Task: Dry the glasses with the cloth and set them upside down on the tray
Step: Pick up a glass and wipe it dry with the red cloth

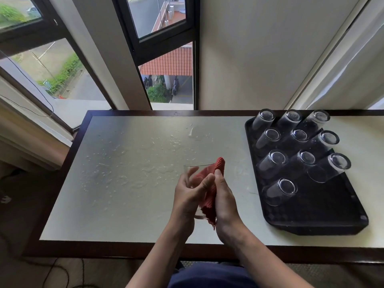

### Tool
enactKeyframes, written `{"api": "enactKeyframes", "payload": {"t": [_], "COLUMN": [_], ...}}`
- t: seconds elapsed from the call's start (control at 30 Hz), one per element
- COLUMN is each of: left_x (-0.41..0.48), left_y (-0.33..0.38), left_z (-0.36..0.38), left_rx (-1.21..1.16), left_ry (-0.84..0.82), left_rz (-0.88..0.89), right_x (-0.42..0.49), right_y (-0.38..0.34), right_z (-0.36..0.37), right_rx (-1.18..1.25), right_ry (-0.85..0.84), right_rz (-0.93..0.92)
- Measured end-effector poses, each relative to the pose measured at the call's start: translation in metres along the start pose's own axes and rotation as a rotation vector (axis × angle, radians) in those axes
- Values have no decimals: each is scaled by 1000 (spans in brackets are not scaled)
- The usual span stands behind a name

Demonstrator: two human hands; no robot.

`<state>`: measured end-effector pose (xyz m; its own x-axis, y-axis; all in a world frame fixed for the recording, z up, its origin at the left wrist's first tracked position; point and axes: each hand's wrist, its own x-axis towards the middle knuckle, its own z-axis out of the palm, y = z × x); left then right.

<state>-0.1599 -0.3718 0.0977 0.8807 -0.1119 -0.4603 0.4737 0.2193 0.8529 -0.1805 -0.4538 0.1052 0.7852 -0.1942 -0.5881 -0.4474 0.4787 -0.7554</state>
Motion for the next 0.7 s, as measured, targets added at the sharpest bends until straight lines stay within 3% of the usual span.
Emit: {"api": "enactKeyframes", "payload": {"t": [0.1,0.23,0.43,0.7], "left_x": [-1,-5,-4,3], "left_y": [-2,-8,-11,-10], "left_z": [-2,2,-1,-7], "left_rx": [53,133,148,323], "left_ry": [-39,63,40,24], "left_rz": [52,167,216,318], "right_x": [4,3,14,15], "right_y": [-7,-10,-15,-8], "right_z": [-1,-8,-25,-30], "right_rx": [113,214,331,342], "right_ry": [-41,-111,-12,7], "right_rz": [128,216,388,393]}}
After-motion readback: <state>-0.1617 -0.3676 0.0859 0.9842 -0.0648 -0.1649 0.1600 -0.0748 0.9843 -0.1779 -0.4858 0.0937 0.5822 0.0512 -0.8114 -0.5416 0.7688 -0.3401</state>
